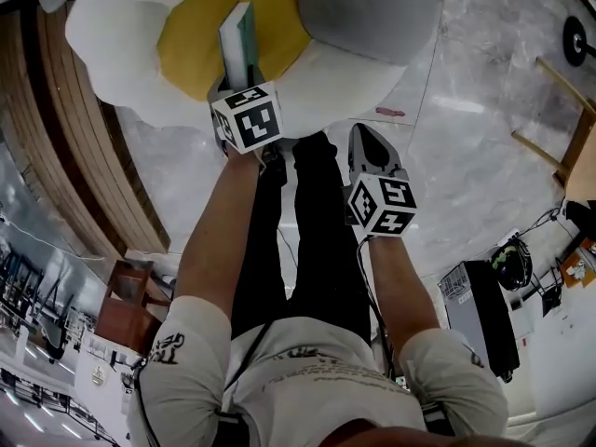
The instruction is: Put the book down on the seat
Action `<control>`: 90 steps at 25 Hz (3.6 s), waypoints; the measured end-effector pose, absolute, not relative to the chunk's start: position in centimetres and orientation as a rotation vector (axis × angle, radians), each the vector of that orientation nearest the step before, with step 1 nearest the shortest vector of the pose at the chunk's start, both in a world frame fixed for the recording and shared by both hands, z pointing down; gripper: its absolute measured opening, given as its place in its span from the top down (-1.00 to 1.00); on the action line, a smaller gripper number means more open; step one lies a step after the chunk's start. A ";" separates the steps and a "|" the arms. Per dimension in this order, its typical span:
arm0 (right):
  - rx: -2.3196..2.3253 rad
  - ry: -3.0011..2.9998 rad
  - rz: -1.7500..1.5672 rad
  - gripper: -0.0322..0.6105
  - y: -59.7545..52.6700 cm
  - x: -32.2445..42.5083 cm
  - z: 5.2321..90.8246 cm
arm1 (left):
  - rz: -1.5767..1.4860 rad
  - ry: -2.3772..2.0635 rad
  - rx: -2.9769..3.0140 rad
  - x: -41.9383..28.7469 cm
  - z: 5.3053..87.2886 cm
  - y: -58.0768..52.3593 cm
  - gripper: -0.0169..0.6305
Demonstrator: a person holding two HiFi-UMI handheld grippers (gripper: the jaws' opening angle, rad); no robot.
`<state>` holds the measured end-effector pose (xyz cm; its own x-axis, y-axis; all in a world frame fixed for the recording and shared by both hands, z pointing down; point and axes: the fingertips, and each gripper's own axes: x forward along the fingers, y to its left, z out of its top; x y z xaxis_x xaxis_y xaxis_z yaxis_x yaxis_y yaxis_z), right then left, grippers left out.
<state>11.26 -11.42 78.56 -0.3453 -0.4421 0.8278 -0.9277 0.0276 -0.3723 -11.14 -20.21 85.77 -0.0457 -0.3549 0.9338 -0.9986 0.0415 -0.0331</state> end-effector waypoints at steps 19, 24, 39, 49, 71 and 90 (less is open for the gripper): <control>1.464 -1.771 1.370 0.82 -12.5 13.3 79.4 | 1.067 -1.727 1.069 -12.6 88.8 -26.4 0.42; 1.467 -1.754 1.386 0.82 -12.7 14.1 79.5 | 1.042 -1.718 1.012 -11.0 88.8 -27.3 0.40; 1.513 -1.749 1.439 0.82 -14.5 16.1 79.7 | 1.009 -1.513 1.162 -1.9 90.9 -32.3 0.02; 1.557 -1.799 1.473 0.82 -15.6 15.9 79.1 | 0.981 -1.418 1.289 0.7 92.2 -32.9 -0.15; 1.510 -1.779 1.463 0.82 -15.0 14.8 80.3 | 0.680 -1.062 1.518 4.6 90.7 -29.5 -0.27; 1.499 -1.931 1.284 0.82 -18.6 9.0 73.4 | 0.480 -1.276 1.708 -5.5 75.3 -25.9 0.89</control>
